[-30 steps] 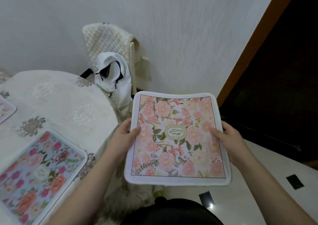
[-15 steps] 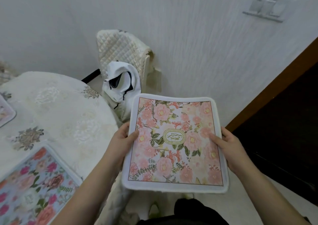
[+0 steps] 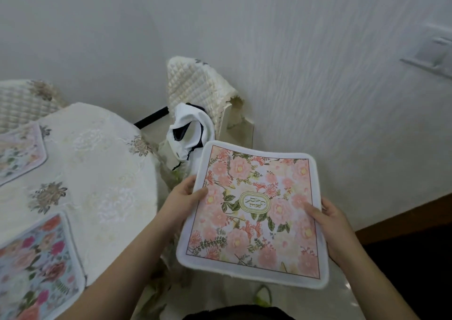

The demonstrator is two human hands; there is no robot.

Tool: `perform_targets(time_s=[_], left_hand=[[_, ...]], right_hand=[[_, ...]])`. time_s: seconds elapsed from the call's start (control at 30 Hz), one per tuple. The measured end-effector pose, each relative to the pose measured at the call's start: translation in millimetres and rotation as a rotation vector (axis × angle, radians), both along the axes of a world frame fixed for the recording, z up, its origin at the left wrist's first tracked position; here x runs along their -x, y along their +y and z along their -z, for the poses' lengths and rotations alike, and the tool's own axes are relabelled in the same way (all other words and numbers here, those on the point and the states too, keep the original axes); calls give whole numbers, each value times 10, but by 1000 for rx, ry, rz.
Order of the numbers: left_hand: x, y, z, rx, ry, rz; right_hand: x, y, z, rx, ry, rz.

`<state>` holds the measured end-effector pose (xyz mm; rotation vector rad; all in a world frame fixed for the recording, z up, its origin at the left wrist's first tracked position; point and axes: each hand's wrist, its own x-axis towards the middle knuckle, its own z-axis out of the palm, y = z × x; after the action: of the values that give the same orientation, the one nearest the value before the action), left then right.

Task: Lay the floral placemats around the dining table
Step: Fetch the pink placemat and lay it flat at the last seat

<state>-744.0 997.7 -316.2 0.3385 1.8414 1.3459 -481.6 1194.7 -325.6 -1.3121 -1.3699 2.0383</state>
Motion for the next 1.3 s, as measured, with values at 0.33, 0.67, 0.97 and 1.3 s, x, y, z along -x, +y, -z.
perform_targets(time_s=[0.33,0.67,0.97,1.3], left_hand=[[228,-105,36,17,-32,-247],[953,-326,257,46,25,-378],[1724,-440,271,-3,89,-484],[2105,-627,376,28,77,-642]], right_hand=[[789,458,57,-6,-31,-231],[1966,521,79,-67,-95,-413],[3026,505,22,-88,-98,-498],[3801,535,90,-76,-99,-658]])
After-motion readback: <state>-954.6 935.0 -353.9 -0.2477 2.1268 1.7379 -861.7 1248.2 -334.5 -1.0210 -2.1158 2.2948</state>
